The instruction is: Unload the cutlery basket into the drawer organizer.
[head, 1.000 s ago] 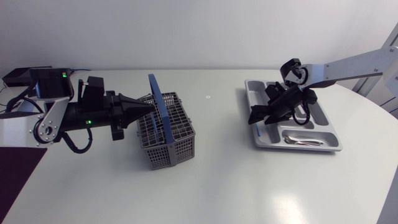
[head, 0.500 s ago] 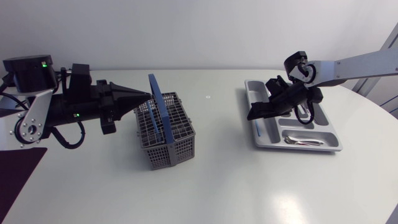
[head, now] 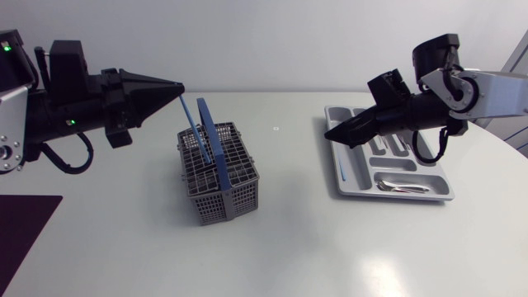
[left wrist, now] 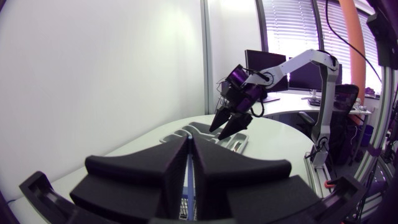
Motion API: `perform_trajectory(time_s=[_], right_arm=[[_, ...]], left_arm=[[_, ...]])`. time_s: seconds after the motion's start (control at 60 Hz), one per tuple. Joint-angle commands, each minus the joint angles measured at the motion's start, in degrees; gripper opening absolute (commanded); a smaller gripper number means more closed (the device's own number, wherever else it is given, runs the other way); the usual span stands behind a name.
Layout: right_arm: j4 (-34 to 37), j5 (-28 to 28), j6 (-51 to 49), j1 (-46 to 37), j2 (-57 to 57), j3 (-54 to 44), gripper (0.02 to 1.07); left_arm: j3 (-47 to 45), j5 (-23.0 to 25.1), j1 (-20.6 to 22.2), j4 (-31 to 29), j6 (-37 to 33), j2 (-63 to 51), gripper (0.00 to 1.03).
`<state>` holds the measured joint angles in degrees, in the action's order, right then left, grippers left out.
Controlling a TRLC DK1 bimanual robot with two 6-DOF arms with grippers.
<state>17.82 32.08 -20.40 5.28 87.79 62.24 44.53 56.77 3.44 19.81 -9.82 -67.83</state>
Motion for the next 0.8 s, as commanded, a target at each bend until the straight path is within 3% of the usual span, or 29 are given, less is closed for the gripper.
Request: perform_trajectory(time_s=[0.0, 0.217, 0.567, 0.783], right_arm=[[-0.77, 1.76, -3.5, 2.28, -4.56, -3.26, 1.02], [-1.83, 9.06, -4.73, 6.41, -10.97, -5.28, 1.02], [-7.01, 9.06, -2.45, 20.65, -8.77, -2.3, 1.02], [-8.86, 8.27, -2.01, 27.24, -2.97, 2.54, 1.02]], left_arm=[[3.28, 1.06, -0.54, -0.92, 2.09, 1.65, 0.15], [8.55, 0.97, -0.63, -6.81, 2.0, 2.62, 0.15], [14.44, 1.23, 0.69, -17.35, 1.74, 0.16, 0.15], [15.41, 1.15, 2.36, -20.69, 1.65, -0.99, 0.15]])
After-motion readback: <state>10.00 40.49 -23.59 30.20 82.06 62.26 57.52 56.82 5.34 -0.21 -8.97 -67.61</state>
